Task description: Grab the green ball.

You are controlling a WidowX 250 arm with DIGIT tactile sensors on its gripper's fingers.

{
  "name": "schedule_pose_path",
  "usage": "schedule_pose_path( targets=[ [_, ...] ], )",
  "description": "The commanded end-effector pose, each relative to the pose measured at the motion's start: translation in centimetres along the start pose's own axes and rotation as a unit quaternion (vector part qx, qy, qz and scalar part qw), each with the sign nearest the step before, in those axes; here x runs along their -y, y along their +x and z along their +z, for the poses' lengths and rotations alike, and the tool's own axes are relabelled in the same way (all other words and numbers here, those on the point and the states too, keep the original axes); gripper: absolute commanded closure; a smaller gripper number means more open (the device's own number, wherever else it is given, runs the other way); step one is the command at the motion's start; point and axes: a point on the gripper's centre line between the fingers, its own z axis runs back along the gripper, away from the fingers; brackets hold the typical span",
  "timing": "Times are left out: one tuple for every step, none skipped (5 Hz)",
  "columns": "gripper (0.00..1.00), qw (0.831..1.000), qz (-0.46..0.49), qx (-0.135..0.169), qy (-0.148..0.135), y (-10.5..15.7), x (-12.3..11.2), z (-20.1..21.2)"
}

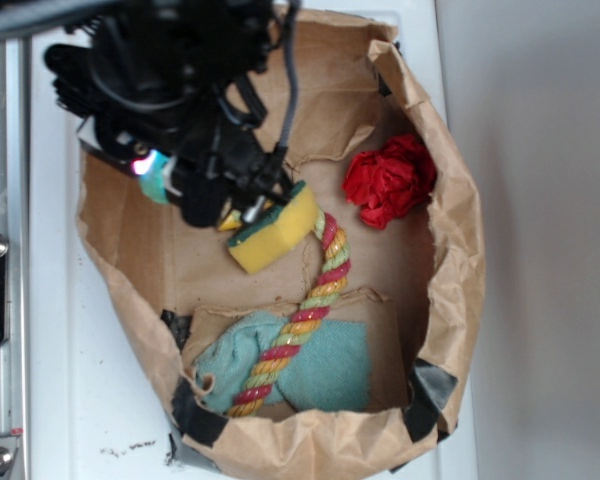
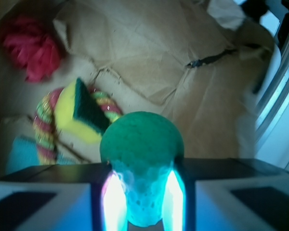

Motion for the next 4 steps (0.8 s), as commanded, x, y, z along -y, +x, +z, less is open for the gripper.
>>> schedule_pose_path(
  targets=[
    [1.0,0.995,-0.092,0.02,-0.012,0.6,1.4,1.7],
    [1.0,0.985,-0.17,-0.016,-0.025,0.8,2.6,1.8],
    [1.0,0.979,-0.201,0.023,-0.017,-0.4,3.1,1.4],
    [1.0,0.966,-0.257,0.017,0.014,-3.0,2.6,2.7]
  ],
)
